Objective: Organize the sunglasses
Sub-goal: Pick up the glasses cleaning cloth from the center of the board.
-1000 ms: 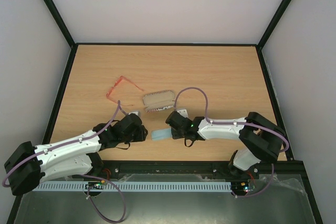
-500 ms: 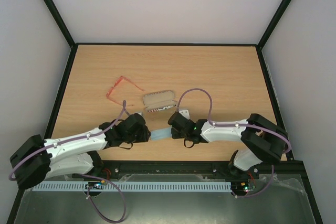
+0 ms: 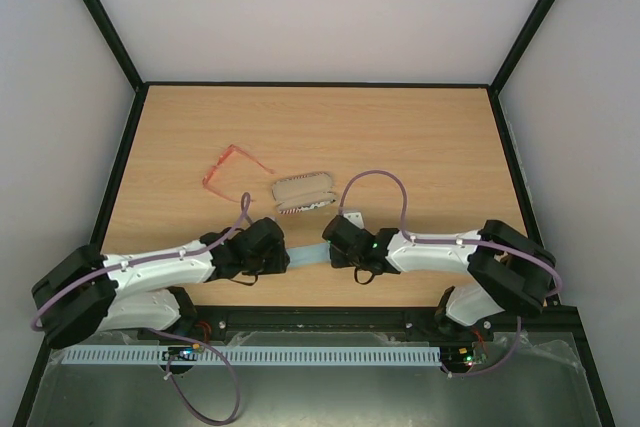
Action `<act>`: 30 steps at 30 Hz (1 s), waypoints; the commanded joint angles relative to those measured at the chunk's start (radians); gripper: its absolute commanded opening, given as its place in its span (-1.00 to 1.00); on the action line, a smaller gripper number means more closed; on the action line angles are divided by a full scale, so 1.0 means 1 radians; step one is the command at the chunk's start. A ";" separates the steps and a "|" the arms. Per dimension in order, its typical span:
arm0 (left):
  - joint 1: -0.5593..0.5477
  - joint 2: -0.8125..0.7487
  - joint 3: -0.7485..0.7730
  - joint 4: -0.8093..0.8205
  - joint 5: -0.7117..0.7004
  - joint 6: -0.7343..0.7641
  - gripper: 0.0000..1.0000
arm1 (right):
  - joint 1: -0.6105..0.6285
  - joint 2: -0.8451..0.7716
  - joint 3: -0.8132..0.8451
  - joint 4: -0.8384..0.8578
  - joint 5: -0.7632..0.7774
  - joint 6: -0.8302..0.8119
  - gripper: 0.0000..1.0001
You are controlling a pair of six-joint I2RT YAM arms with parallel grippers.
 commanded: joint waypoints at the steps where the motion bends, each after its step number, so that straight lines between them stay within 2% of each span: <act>1: -0.006 -0.023 0.021 -0.038 -0.016 -0.009 -0.11 | 0.006 -0.012 0.006 -0.160 0.019 -0.035 -0.55; 13: -0.004 -0.082 0.023 -0.073 -0.029 -0.004 -0.11 | 0.005 0.023 0.034 -0.131 0.007 -0.044 -0.55; 21: -0.003 -0.119 0.015 -0.083 -0.035 -0.007 -0.11 | 0.006 0.005 0.048 -0.118 0.012 -0.036 -0.47; 30: 0.005 -0.138 0.002 -0.082 -0.036 -0.003 -0.11 | 0.007 0.052 0.053 -0.086 -0.032 -0.041 -0.50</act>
